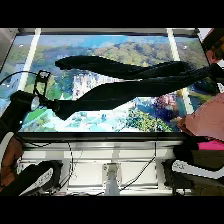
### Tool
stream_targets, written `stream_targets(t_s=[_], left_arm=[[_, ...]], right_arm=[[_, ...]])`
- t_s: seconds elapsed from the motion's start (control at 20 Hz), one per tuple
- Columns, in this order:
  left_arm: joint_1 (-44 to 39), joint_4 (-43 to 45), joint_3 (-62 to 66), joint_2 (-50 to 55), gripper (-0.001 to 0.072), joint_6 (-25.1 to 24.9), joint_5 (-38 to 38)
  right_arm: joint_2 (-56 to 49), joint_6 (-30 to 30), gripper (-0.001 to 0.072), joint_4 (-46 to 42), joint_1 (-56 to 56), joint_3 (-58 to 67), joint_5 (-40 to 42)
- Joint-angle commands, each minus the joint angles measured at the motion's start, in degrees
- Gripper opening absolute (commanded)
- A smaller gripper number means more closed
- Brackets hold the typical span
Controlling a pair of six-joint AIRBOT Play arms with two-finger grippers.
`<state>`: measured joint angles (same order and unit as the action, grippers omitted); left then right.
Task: Fold the clothes and pants, and hang the long-sleeved shirts on hangers.
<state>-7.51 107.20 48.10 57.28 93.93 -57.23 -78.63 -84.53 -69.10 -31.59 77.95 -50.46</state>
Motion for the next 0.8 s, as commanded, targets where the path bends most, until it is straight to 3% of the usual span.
stream_targets(t_s=[0.0, 0.1, 0.2, 0.35, 0.45, 0.55, 0.75], left_arm=[[4.98, -2.49, -0.09, 0.07, 0.0702, 5.81, 4.15], [14.12, -12.48, -0.11, 0.61, 0.0701, 7.30, 7.63], [25.00, -28.15, -0.13, 2.75, 0.0701, 6.88, 7.06], [36.98, -51.32, -0.13, 7.58, 0.0701, 1.55, 0.22], [40.22, -55.71, -0.13, 10.78, 0.0701, 2.27, -2.49], [40.63, -57.00, -0.59, 13.55, 0.0700, 6.67, -2.38], [36.83, -61.68, -3.30, 19.41, 0.0695, 6.67, 0.39]], right_arm=[[0.15, 0.04, 0.0023, -0.17, -0.22, -0.15, 0.15], [0.15, 0.22, 0.0024, -0.20, -0.22, -0.15, 0.17], [0.15, 0.26, 0.0024, -0.20, -0.22, -0.15, 0.20], [0.15, 1.66, 0.0024, -0.20, -0.20, -0.15, 0.15], [0.15, 1.68, 0.0024, -0.20, -0.20, -0.15, 0.15], [0.15, 1.68, 0.0024, -0.17, -0.20, -0.15, 0.15], [0.15, 1.68, 0.0024, -0.17, -0.20, -0.15, 0.46]])
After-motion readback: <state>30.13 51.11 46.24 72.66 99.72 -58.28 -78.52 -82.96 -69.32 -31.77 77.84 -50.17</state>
